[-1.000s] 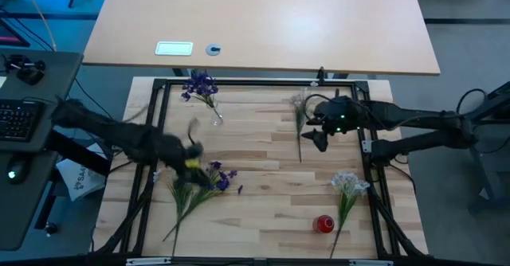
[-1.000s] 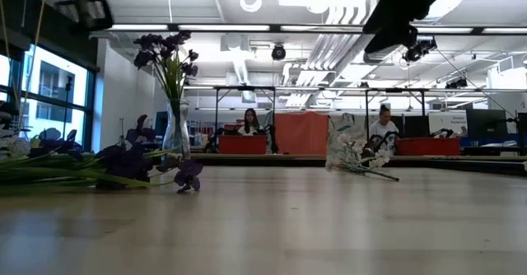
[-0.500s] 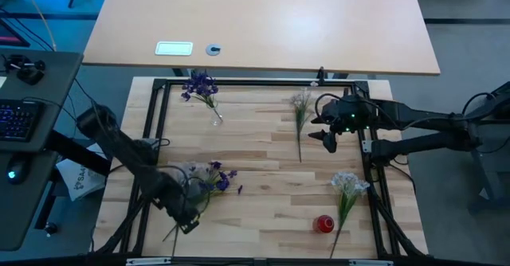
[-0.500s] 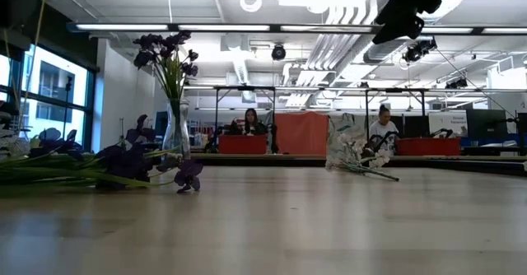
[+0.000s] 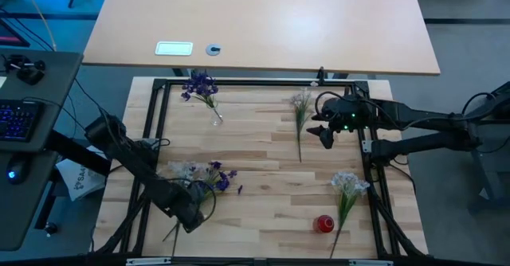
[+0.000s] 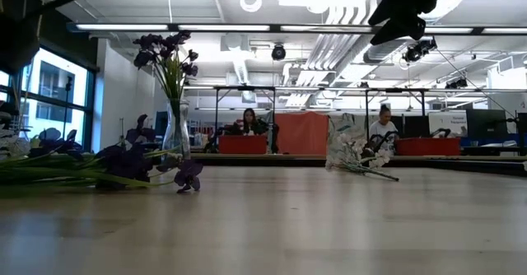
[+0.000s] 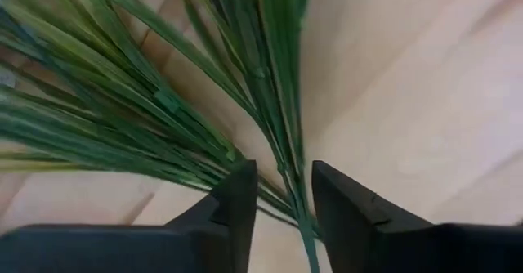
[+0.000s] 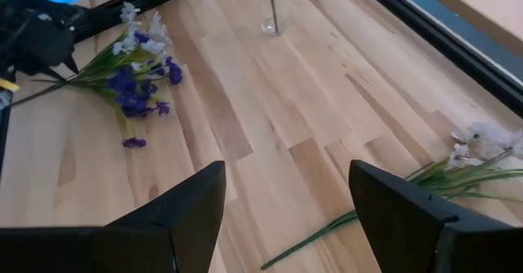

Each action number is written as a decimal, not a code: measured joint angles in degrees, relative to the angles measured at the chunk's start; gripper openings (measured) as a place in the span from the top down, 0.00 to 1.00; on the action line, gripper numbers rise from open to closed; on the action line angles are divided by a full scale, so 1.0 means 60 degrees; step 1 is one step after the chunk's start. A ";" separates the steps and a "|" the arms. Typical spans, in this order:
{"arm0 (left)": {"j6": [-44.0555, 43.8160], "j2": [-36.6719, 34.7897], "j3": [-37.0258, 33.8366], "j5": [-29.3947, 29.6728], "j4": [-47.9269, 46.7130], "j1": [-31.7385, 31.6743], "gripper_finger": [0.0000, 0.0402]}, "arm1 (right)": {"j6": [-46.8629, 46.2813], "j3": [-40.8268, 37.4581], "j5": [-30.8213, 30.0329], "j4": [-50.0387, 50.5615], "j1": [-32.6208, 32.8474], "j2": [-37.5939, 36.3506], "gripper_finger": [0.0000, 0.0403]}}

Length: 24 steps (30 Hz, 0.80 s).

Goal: Sort flowers into vase by color
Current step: Put the purple flowers into the white vase

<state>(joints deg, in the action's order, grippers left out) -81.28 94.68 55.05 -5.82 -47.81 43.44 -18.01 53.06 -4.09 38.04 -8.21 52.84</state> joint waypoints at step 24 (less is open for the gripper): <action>-0.1362 0.0182 0.0003 0.0380 -0.0064 -0.0290 0.59 | 0.0058 0.0000 -0.1241 0.0002 0.0000 0.0015 0.37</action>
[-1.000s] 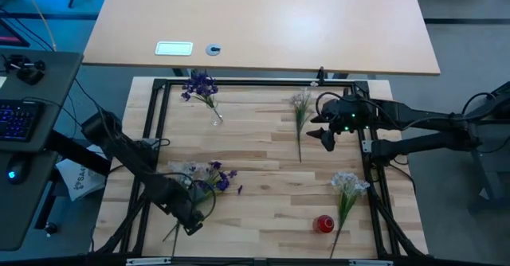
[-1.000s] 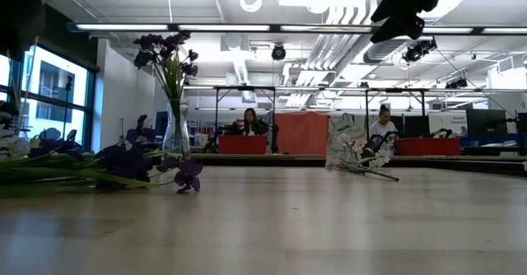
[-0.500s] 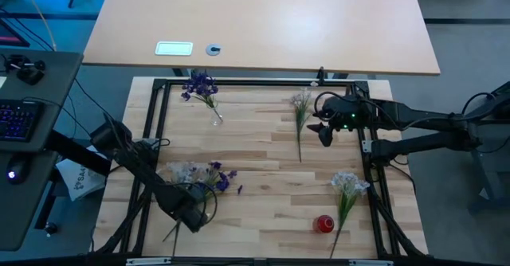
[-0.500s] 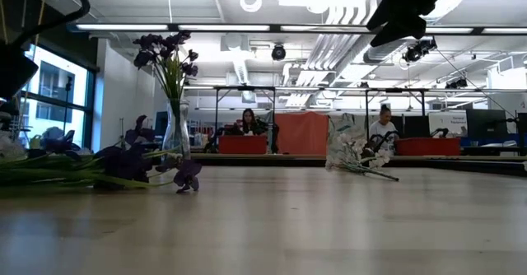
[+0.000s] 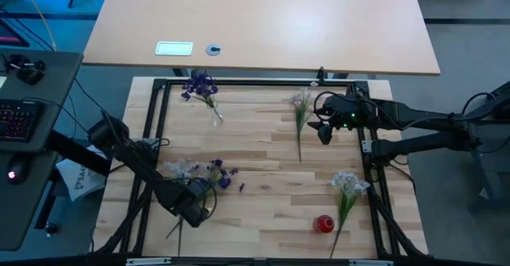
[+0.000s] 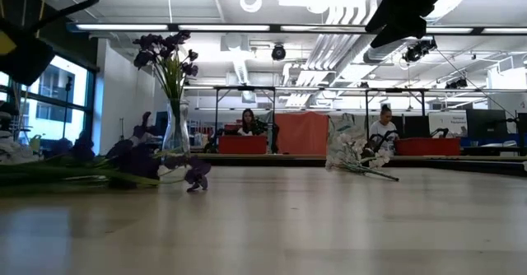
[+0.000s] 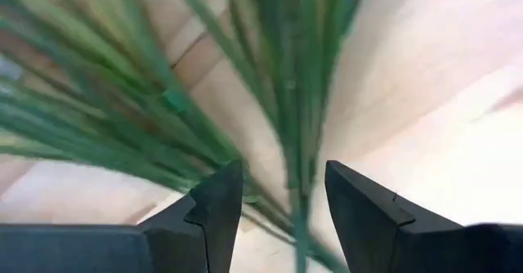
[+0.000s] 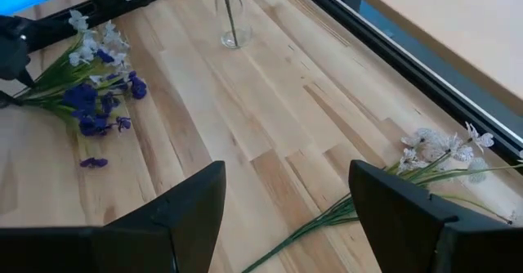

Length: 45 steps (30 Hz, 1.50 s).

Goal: Sort flowers into vase by color
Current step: Put the purple flowers into the white vase

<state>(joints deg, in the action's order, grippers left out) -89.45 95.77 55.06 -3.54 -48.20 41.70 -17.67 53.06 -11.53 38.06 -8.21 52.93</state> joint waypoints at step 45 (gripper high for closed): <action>0.0707 -0.0359 0.0317 0.2041 0.0585 -0.0314 0.97 | -0.0056 0.0000 0.0016 0.0045 0.0000 0.0000 0.37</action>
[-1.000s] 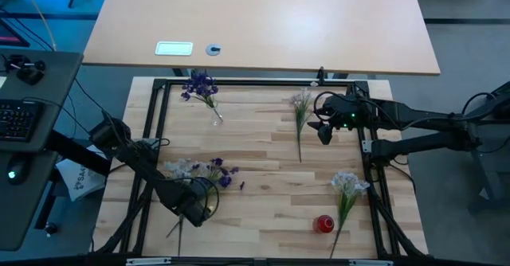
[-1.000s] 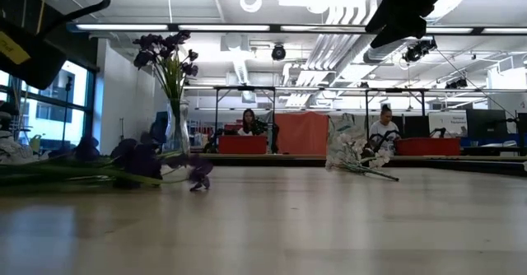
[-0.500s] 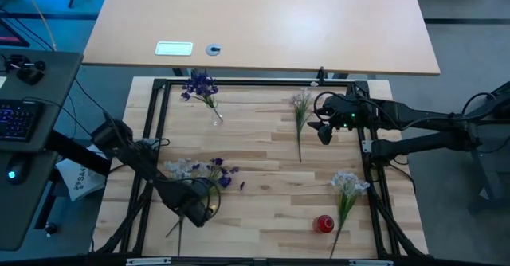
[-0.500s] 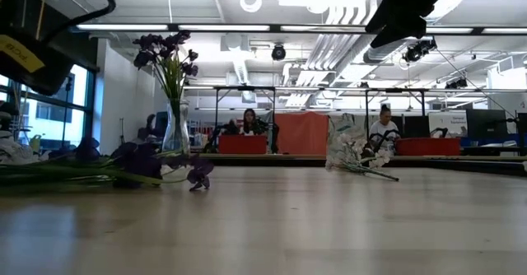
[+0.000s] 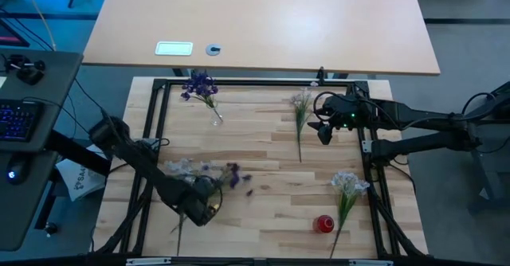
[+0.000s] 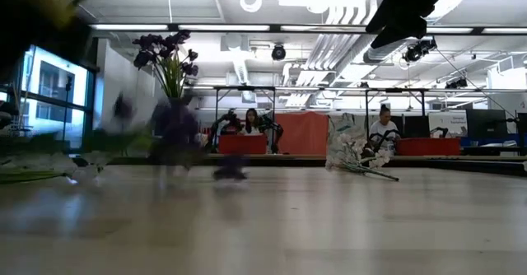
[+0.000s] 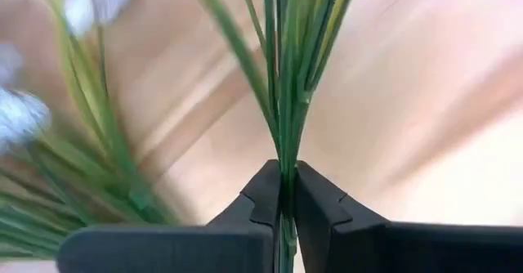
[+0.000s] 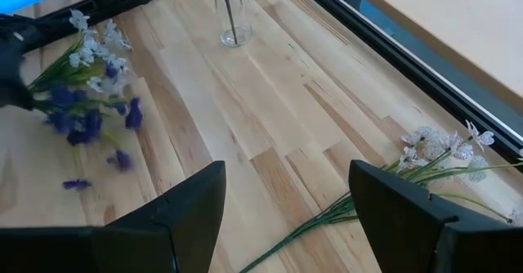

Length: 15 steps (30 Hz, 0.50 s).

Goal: Sort flowers into vase by color
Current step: Put the purple flowers into the white vase

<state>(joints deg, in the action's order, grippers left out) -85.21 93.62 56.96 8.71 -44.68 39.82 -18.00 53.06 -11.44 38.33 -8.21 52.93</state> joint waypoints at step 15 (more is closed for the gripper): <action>0.5610 -0.4096 0.0925 1.0445 0.0525 -0.1611 1.00 | -0.0490 0.0000 -0.0417 -0.0396 -0.0004 0.0244 0.37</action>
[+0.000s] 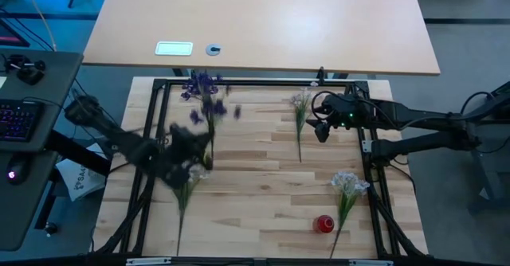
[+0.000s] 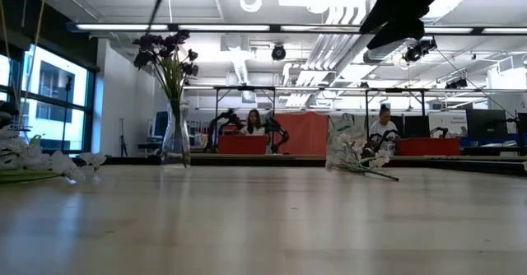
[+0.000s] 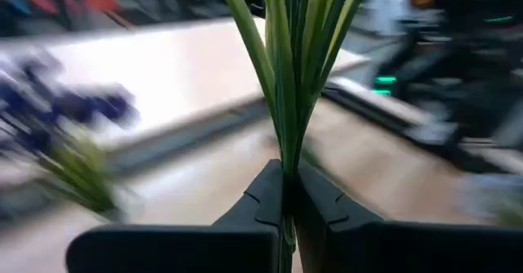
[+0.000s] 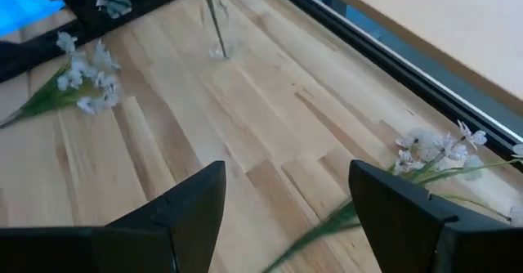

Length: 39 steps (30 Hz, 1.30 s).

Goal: Sort flowers into vase by color
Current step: Put the purple flowers into the white vase

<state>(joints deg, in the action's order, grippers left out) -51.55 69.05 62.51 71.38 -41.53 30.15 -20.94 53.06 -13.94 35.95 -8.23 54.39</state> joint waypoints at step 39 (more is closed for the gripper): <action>0.9063 -0.2965 -0.8364 -0.5358 1.6561 -0.5086 1.00 | -0.0987 0.0000 0.0336 -0.0322 0.0004 0.0138 0.37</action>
<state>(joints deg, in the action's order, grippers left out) 2.83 51.25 12.33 39.23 57.83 -0.36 -26.87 53.06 -11.92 34.02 -8.21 55.22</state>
